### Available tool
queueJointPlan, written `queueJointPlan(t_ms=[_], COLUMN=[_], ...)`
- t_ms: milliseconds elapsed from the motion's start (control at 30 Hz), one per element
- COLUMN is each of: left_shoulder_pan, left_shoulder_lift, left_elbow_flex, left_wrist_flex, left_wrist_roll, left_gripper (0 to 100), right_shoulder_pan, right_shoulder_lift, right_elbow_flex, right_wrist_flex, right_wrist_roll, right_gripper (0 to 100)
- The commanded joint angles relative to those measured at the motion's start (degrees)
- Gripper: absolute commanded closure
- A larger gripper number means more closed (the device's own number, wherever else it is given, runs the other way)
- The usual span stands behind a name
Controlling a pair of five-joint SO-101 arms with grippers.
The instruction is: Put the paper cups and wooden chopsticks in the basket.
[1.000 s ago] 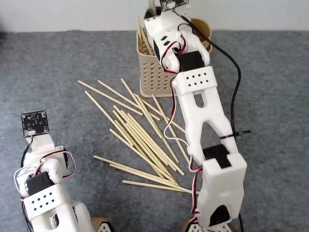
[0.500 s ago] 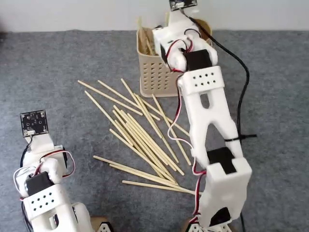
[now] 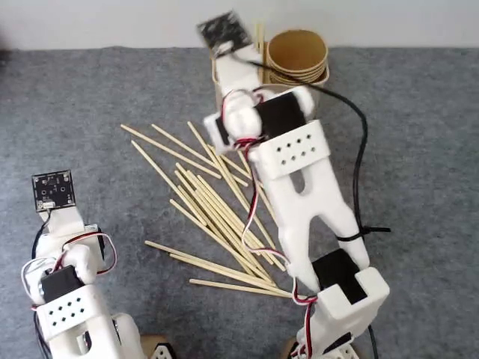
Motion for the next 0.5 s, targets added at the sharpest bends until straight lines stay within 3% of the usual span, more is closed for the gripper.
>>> queueJointPlan(t_ms=[0, 133, 300, 467], left_shoulder_pan=[0.3, 0.3, 0.3, 0.3], left_shoulder_lift=[-0.8, -0.8, -0.8, -0.8], left_elbow_flex=[-0.6, -0.6, -0.2, -0.2], left_wrist_flex=[-1.1, -1.1, -1.1, -1.1], left_wrist_roll=[0.3, 0.3, 0.3, 0.3], left_gripper=[93, 93, 93, 93], right_shoulder_pan=[-1.1, 0.1, 0.4, 0.1], right_shoulder_lift=[0.4, 8.8, 21.1, 29.0], right_elbow_flex=[0.3, 0.3, 0.1, -0.1], right_wrist_flex=[4.3, 3.6, 0.2, -8.8], right_wrist_roll=[-0.3, -0.3, -0.3, 1.6], right_gripper=[90.8, 89.4, 77.0, 79.3])
